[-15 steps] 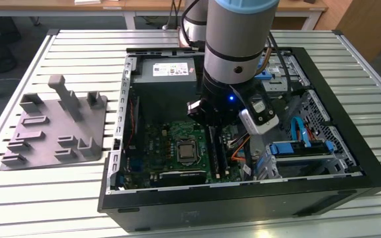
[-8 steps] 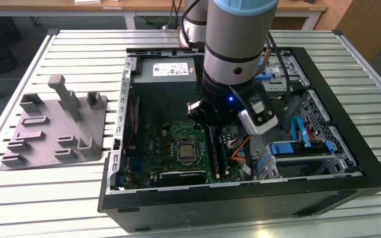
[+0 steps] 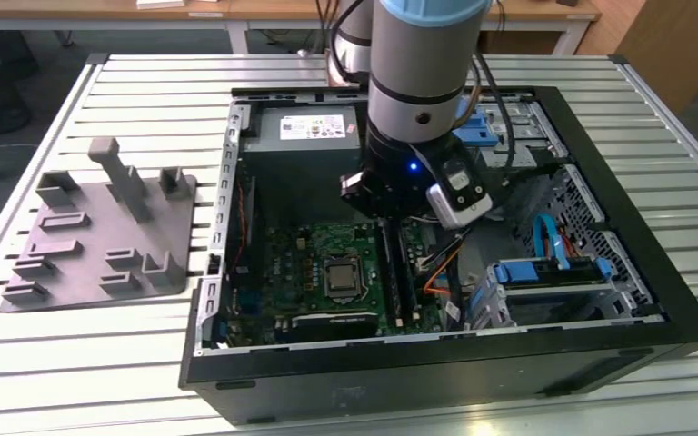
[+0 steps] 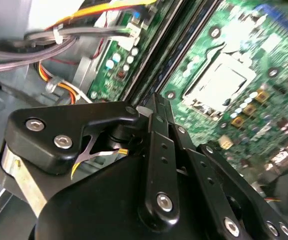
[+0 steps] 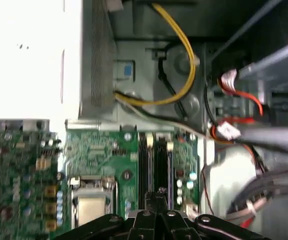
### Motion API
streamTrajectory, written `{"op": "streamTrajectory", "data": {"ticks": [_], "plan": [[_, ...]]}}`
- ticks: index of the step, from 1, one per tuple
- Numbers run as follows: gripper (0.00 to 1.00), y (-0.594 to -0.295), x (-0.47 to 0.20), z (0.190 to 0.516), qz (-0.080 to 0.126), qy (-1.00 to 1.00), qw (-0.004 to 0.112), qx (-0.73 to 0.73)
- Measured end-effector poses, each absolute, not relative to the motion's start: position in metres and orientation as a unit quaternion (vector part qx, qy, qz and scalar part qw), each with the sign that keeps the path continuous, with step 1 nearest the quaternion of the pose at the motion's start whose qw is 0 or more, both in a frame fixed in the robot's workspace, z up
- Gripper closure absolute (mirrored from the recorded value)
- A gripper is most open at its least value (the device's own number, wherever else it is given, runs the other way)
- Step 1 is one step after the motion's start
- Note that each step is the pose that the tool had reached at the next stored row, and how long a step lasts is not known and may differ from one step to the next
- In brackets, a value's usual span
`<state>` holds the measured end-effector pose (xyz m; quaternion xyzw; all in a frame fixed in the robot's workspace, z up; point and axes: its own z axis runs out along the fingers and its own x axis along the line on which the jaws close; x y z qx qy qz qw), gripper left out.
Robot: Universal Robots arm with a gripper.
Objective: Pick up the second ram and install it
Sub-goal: 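Press down the second ram until it locks into place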
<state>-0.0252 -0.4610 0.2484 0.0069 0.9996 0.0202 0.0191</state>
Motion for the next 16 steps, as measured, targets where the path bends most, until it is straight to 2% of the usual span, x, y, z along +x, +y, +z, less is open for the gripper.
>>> {"op": "streamTrajectory", "data": {"ticks": [5,16], "plan": [[0.90,-0.449,-0.025,0.239,0.020,1.000,0.019,0.006],[0.90,-0.447,-0.026,0.220,0.020,1.000,0.019,0.005]]}}
